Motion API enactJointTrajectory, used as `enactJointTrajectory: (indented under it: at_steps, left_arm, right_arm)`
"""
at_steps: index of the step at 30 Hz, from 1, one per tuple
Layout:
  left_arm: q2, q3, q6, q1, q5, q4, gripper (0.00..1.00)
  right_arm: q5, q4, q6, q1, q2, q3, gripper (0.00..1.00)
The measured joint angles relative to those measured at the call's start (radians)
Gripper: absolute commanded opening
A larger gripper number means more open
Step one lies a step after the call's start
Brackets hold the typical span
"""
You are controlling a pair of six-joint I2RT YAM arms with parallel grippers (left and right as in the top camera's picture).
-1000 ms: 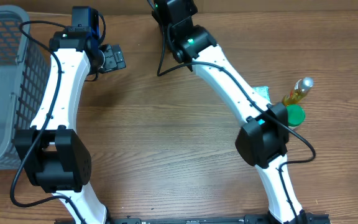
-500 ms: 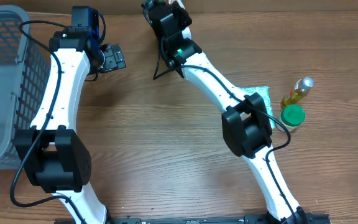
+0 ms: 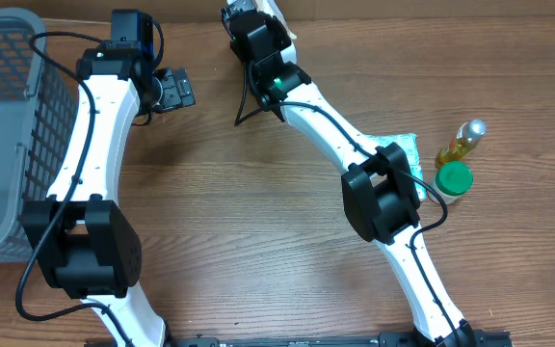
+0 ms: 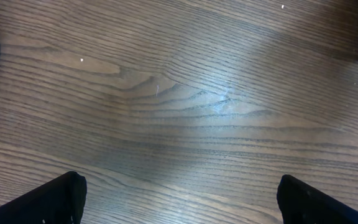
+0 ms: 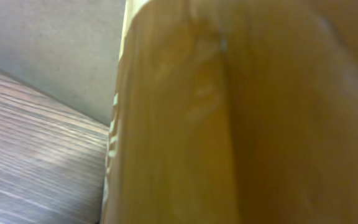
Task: Scan the item barcode
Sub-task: 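Carry the PanTree bag up to the white scanner with the right gripper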
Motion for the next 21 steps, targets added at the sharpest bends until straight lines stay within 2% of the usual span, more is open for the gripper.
enactJointTrajectory:
  at_steps: [9,12,15,21]
  left_arm:
    - [0.000,0.000,0.000,0.000,0.000,0.000,0.99]
    - [0.000,0.000,0.000,0.000,0.000,0.000,1.00]
    - [0.000,0.000,0.000,0.000,0.000,0.000,1.00]
    - [0.000,0.000,0.000,0.000,0.000,0.000,1.00]
  right_arm:
    - [-0.110,-0.043,0.251,-0.008,0.000,0.000,0.16]
    - [-0.130,-0.043,0.282,-0.012,0.000,0.000,0.16]
    - [-0.137,-0.035,0.303,-0.014,0.000,0.000,0.08]
    - [-0.116,0.010,0.321,-0.031,-0.016,0.000,0.09]
